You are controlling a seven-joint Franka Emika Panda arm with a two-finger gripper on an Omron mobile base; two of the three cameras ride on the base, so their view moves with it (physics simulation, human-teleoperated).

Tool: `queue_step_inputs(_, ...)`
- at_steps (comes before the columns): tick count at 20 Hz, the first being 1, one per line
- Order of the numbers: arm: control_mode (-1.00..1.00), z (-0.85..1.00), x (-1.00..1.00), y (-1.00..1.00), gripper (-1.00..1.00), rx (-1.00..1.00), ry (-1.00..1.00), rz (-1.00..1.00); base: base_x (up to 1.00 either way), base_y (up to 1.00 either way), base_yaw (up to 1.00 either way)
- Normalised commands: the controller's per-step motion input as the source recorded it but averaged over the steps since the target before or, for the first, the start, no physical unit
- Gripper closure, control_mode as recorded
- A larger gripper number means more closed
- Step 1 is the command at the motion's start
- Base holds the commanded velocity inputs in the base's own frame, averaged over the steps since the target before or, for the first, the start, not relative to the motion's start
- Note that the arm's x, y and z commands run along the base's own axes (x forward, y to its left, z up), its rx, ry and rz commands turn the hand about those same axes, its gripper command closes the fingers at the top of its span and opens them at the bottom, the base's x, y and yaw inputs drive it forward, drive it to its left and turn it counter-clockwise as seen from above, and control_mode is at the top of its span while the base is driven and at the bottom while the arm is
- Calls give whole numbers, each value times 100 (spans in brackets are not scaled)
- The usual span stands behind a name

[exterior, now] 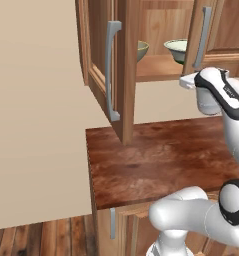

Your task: Open the cabinet. Pick the bowls from the counter and place them in the cabinet. Then close the cabinet.

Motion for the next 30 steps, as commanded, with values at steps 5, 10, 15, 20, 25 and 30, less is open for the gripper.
queue_step_inputs(5, -100, 0, 25, 0, -100, 0, 0, 0, 0, 0, 0)
queue_step_inputs(10, -100, 0, 0, 0, -100, -2, 0, 0, 0, 0, 0)
queue_step_inputs(15, -100, 14, -15, 0, -100, -7, 0, 0, 0, 0, 0)
queue_step_inputs(20, -100, 36, -41, 0, -100, -11, 0, 0, 0, 0, 0)
queue_step_inputs(25, -100, 29, -82, 0, -100, -12, 0, 0, 0, 0, 0)
queue_step_inputs(30, -100, 24, -100, 0, -100, -12, 0, 0, 0, 0, 0)
